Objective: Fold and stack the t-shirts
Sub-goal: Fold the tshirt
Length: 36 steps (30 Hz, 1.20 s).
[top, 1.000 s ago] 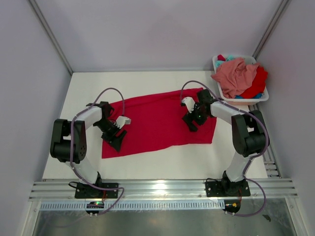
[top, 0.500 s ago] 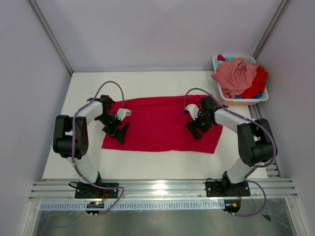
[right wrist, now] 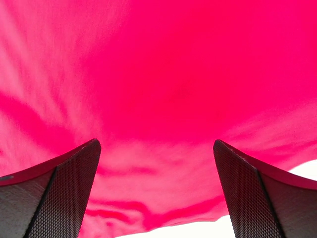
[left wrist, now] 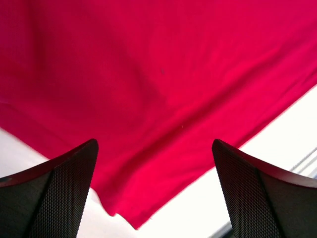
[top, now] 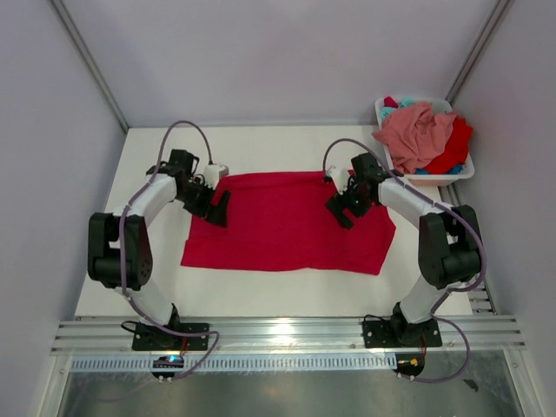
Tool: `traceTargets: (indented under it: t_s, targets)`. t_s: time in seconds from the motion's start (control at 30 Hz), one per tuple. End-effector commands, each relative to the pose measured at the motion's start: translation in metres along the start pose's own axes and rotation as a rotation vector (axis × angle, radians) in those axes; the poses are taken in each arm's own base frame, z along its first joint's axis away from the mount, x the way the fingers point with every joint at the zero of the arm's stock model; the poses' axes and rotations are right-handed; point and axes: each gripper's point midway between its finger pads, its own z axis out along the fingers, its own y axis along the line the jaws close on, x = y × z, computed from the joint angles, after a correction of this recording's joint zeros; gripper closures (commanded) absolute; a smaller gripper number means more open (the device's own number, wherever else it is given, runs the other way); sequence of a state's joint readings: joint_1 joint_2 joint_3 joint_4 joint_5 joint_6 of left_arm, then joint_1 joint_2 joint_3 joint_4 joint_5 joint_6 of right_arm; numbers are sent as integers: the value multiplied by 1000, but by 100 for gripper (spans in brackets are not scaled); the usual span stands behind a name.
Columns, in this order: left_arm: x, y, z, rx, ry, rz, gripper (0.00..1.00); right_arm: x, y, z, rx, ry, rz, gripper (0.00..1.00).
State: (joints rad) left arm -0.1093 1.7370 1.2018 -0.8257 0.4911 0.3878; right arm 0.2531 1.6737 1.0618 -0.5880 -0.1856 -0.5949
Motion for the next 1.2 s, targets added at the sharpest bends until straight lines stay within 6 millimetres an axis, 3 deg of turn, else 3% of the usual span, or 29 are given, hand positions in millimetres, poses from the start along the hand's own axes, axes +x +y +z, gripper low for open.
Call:
traceTargets:
  t_s: [0.0,0.03,0.1,0.2,0.33,0.4,0.47,0.5,0.53,0.63,0.8,1.0,1.17]
  targets:
    - [-94,6,-58,-156,-359,71,1,-66,-31,-24,74,-169,9,1]
    - [-110,2,-77,-183,-437,50,1,-89,-35,-35,75,-233,38,1]
    - [-137,-1,-104,-224,-571,71,1,-114,-40,-56,95,-327,57,1]
    - [-163,-11,-148,-281,-743,67,1,-150,-50,-94,158,-488,74,1]
    - [-176,-6,-174,-356,-895,-2,1,-173,-70,-116,276,-624,94,1]
    - [-172,7,-161,-379,-909,-44,1,-189,-80,-116,314,-716,97,1]
    - [-173,5,-142,-324,-899,7,1,-192,-86,-95,305,-715,123,0]
    - [-171,15,-126,-337,-864,23,1,-194,-88,-88,295,-709,116,1]
    - [-171,20,-118,-340,-846,12,1,-189,-89,-63,267,-661,120,1]
    - [-173,46,-88,-353,-739,-45,1,-181,-92,-29,231,-577,151,1]
    - [-156,91,-37,-421,-506,-96,1,-166,-84,-4,181,-508,132,1]
    - [-131,100,-26,-465,-419,-80,1,-151,-90,-1,229,-447,81,1]
    - [-104,95,-35,-496,-325,-17,1,-132,-88,0,258,-400,28,1]
